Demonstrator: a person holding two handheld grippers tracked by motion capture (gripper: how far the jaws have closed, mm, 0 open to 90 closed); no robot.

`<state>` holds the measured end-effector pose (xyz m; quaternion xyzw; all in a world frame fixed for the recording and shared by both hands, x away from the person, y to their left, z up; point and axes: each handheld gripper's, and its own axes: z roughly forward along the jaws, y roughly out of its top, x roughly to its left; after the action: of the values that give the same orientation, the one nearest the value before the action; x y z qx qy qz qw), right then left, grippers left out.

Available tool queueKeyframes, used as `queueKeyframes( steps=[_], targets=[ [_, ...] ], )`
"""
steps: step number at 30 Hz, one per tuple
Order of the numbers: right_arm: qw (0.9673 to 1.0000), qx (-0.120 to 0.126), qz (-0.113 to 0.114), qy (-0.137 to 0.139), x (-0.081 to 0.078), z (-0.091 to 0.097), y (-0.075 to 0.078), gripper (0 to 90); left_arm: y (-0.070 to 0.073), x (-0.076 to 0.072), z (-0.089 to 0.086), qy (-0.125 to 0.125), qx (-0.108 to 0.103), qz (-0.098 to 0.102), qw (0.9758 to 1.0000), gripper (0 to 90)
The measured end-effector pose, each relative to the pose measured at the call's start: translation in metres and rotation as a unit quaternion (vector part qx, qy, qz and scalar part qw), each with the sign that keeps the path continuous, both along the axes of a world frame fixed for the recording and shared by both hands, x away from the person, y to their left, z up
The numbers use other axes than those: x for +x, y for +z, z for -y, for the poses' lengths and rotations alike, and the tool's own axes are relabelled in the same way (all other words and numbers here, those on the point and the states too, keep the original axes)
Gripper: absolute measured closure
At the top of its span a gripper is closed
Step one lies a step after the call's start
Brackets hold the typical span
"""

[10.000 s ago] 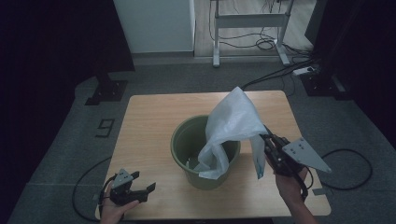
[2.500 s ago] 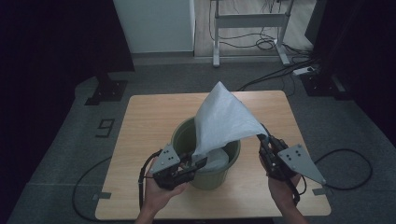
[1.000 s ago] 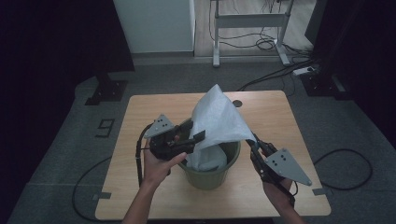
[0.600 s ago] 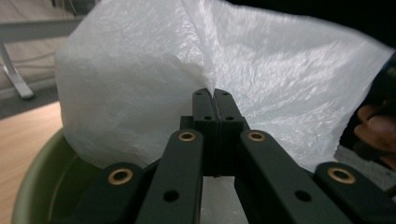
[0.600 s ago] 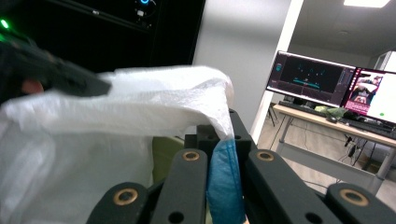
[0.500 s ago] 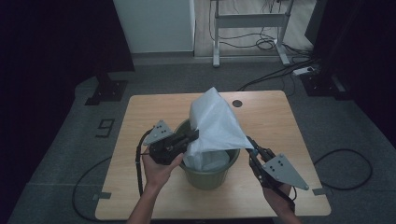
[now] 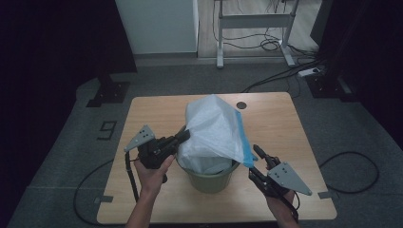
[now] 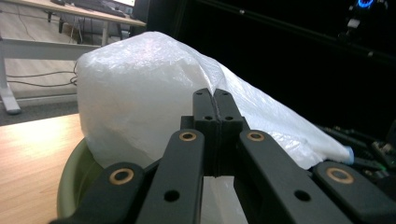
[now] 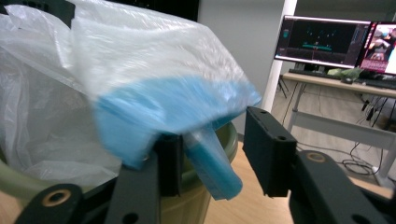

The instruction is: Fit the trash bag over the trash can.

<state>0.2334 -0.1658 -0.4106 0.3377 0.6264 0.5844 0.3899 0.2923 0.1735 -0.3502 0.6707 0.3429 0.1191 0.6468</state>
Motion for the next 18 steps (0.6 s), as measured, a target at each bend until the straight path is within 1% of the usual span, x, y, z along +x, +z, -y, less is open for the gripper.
queueKeyframes(
  steps=[1, 3, 4, 5, 6, 7, 8, 11, 12, 13, 14, 15, 16, 17, 18],
  targets=[
    [1.0, 0.001, -0.003, -0.002, 0.0, 0.001, 0.0, 60.6, 0.0, 0.0, -0.002, 0.002, -0.004, 0.0, 1.0, 89.7],
    [0.9999, 0.007, -0.015, -0.001, 0.0, 0.003, -0.001, 67.8, -0.001, 0.0, -0.005, 0.001, -0.012, -0.002, 0.9999, 89.8],
    [0.9997, 0.01, -0.023, -0.001, 0.0, 0.005, -0.002, 73.8, -0.001, 0.0, -0.008, 0.004, -0.013, -0.004, 0.9999, 89.8],
    [0.9997, 0.009, -0.024, -0.003, 0.001, 0.006, -0.003, 76.9, -0.002, 0.0, -0.009, 0.005, -0.015, -0.004, 0.9999, 89.8],
    [0.9997, 0.009, -0.024, -0.003, 0.001, 0.006, -0.003, 76.9, -0.002, 0.0, -0.009, 0.005, -0.015, -0.004, 0.9999, 89.8],
    [0.9997, 0.006, -0.024, -0.007, 0.001, 0.008, -0.003, 82.1, -0.002, 0.001, -0.012, 0.007, -0.017, -0.005, 0.9998, 89.8],
    [0.9997, 0.004, -0.023, -0.009, 0.001, 0.01, -0.002, 84.0, -0.003, 0.001, -0.013, 0.009, -0.018, -0.004, 0.9998, 89.8],
    [0.9997, 0.0, -0.019, -0.016, 0.001, 0.015, -0.001, 85.4, -0.003, 0.0, -0.017, 0.011, -0.019, -0.004, 0.9998, 89.8],
    [0.9996, -0.003, -0.018, -0.02, 0.001, 0.019, 0.0, 85.4, -0.004, 0.0, -0.019, 0.013, -0.02, -0.004, 0.9997, 89.8],
    [0.9991, -0.009, -0.018, -0.036, 0.003, 0.03, -0.001, 85.2, -0.005, -0.001, -0.024, 0.014, -0.024, -0.006, 0.9996, 89.8],
    [0.9991, -0.009, -0.018, -0.036, 0.003, 0.03, -0.001, 85.2, -0.005, -0.001, -0.024, 0.014, -0.024, -0.006, 0.9996, 89.8],
    [0.9988, -0.009, -0.021, -0.044, 0.005, 0.036, -0.001, 84.8, -0.005, -0.001, -0.026, 0.014, -0.026, -0.008, 0.9995, 89.8],
    [0.9982, -0.004, -0.029, -0.053, 0.009, 0.049, -0.004, 83.5, -0.006, -0.001, -0.028, 0.016, -0.028, -0.009, 0.9994, 89.8],
    [0.9978, -0.004, -0.032, -0.058, 0.011, 0.054, -0.005, 83.1, -0.009, -0.001, -0.032, 0.017, -0.029, -0.013, 0.9994, 89.8],
    [0.9978, -0.004, -0.032, -0.058, 0.011, 0.054, -0.005, 83.1, -0.009, -0.001, -0.032, 0.017, -0.029, -0.013, 0.9994, 89.8]
  ],
)
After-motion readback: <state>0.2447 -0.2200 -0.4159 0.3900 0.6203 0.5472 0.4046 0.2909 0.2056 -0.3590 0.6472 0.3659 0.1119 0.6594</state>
